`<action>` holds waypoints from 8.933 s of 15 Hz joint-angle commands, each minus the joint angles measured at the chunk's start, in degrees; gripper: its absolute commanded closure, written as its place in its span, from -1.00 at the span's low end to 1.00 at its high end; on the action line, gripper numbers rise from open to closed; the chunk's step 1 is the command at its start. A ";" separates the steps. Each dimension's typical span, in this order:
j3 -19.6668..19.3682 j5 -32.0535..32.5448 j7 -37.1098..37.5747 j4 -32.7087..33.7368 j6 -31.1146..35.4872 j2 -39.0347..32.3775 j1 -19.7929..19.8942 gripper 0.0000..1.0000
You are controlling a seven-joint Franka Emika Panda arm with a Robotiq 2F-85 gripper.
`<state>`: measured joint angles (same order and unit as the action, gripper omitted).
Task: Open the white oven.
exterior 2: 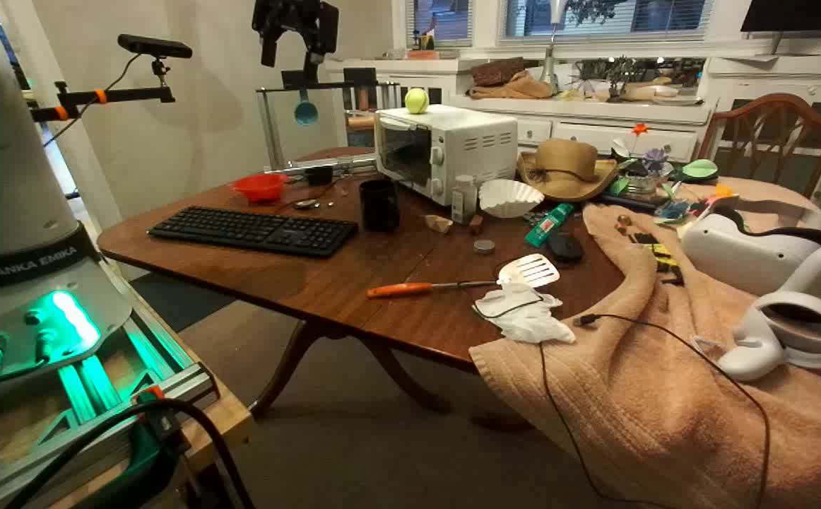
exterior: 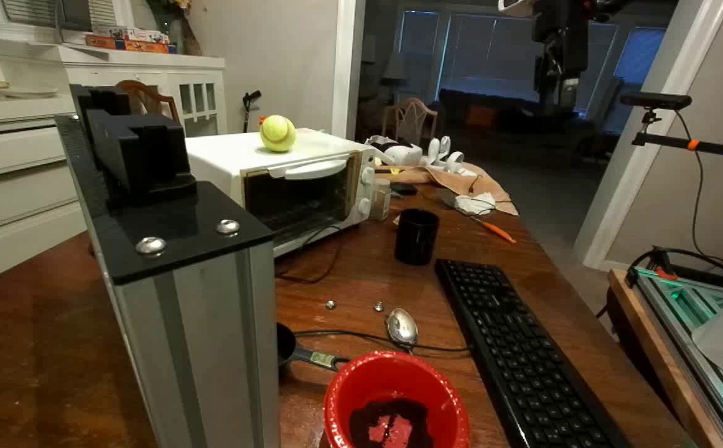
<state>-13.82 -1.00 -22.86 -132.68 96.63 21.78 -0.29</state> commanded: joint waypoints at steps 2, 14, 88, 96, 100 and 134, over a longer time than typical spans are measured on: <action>1.32 -0.43 -0.42 0.07 -0.09 -0.16 1.48 -1.00; 7.37 -10.50 8.88 -4.64 16.51 -3.11 -0.76 -0.45; -6.05 0.21 42.29 5.77 73.65 -35.71 -23.55 1.00; 0.43 -0.57 43.56 4.79 65.15 -33.39 -17.72 1.00; 6.37 -2.31 42.28 3.87 62.50 -32.95 -12.14 1.00; 15.89 -11.68 36.89 3.31 54.32 -38.81 -1.94 1.00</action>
<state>0.98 -10.56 16.39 -129.60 152.84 -18.26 -3.54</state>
